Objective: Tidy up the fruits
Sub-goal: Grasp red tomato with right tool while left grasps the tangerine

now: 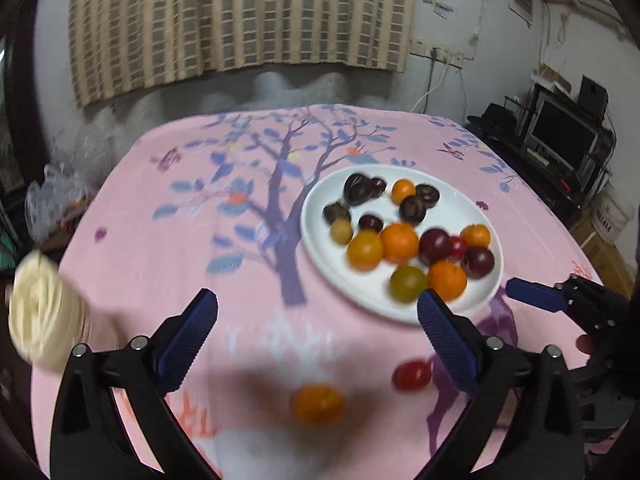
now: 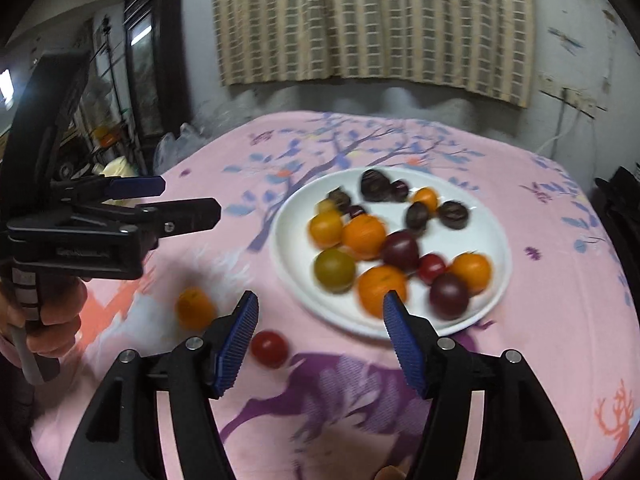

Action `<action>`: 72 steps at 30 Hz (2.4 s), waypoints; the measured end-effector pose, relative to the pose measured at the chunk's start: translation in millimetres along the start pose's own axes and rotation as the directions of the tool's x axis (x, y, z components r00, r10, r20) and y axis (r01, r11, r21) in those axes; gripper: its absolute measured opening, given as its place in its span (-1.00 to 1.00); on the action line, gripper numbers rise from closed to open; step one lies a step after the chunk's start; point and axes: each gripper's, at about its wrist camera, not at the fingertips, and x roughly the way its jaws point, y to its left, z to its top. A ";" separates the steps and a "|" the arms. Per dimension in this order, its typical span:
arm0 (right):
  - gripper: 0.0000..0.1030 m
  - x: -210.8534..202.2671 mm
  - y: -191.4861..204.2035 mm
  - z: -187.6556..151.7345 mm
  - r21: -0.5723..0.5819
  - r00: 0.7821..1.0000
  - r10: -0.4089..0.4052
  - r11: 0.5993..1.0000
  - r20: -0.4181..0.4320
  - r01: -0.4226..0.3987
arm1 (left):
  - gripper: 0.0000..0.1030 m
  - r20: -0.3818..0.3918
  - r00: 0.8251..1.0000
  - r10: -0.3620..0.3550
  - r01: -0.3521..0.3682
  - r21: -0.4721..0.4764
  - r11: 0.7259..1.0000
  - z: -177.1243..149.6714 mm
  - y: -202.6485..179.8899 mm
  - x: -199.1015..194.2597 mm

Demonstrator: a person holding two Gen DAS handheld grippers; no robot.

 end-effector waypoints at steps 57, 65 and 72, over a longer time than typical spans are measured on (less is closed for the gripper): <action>-0.40 -3.7 -12.4 -24.1 0.130 0.999 0.019 0.991 -0.050 -0.012 | 0.01 -0.160 0.987 -0.019 0.031 0.073 0.997 -73.5 -5.4 45.5; -0.40 -8.3 -11.4 -22.7 0.126 0.999 0.010 0.992 -0.038 -0.005 | -0.27 -0.149 0.989 0.025 -0.009 0.102 0.995 -76.4 -11.2 44.7; -0.40 -14.6 -8.9 -22.8 0.120 1.000 0.012 0.993 -0.022 -0.010 | -0.28 -0.145 0.989 0.023 -0.013 0.069 0.998 -76.4 -11.4 38.1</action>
